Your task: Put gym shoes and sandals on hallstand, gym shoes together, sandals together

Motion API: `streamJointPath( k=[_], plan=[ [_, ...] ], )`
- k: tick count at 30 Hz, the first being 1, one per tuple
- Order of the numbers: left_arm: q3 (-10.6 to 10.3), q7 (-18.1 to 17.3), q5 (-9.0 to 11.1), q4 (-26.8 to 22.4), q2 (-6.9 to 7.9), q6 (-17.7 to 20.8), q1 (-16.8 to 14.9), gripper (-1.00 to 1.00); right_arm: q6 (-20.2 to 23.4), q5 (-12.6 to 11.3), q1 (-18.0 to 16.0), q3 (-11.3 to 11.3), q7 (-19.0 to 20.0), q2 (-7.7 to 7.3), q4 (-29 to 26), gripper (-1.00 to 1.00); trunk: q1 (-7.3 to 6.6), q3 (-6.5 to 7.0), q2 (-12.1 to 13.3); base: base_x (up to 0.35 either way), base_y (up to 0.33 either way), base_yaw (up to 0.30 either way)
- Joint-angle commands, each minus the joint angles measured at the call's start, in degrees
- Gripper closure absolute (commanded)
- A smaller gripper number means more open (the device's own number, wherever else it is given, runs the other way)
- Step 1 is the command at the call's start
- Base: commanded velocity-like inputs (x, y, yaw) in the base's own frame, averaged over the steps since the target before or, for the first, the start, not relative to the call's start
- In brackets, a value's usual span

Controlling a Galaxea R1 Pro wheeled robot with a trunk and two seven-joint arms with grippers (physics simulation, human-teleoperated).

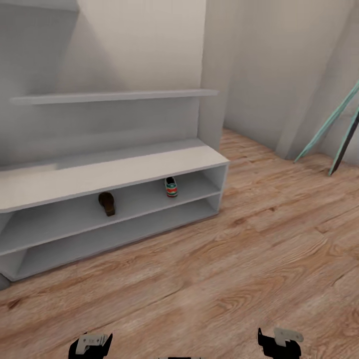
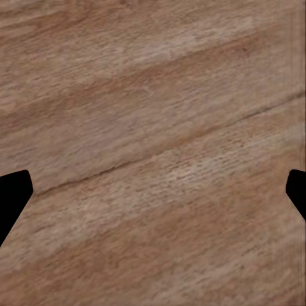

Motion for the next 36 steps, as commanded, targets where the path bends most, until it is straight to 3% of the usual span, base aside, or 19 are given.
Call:
streamJointPath(
  k=[1,5,30,36],
  plan=[
    [0.5,-0.4,-0.5,0.0,-0.04,-0.3,0.0,-1.00,-0.3,-0.3,0.0,-0.1,0.1,0.01,0.1,-1.00,-0.24,0.17,0.4,0.000,0.000,-0.300],
    [0.5,-0.4,-0.4,0.0,-0.09,-0.3,0.0,-1.00,-0.3,-0.3,0.0,-0.1,0.1,0.01,0.1,-1.00,-1.11,1.00,2.0,0.000,0.000,-0.300],
    [0.6,-0.2,-0.4,0.1,-0.13,-0.2,0.0,-1.00,-0.3,-0.3,0.0,-0.1,0.1,0.02,0.1,-1.00,-1.11,1.78,2.0,0.000,0.000,-0.300],
    [0.6,1.7,-0.4,0.1,-0.19,-0.2,0.0,-1.00,-0.2,-0.2,0.0,-0.1,0.1,0.14,0.1,-1.00,-1.11,1.97,2.0,0.000,0.000,-0.300]
  ],
)
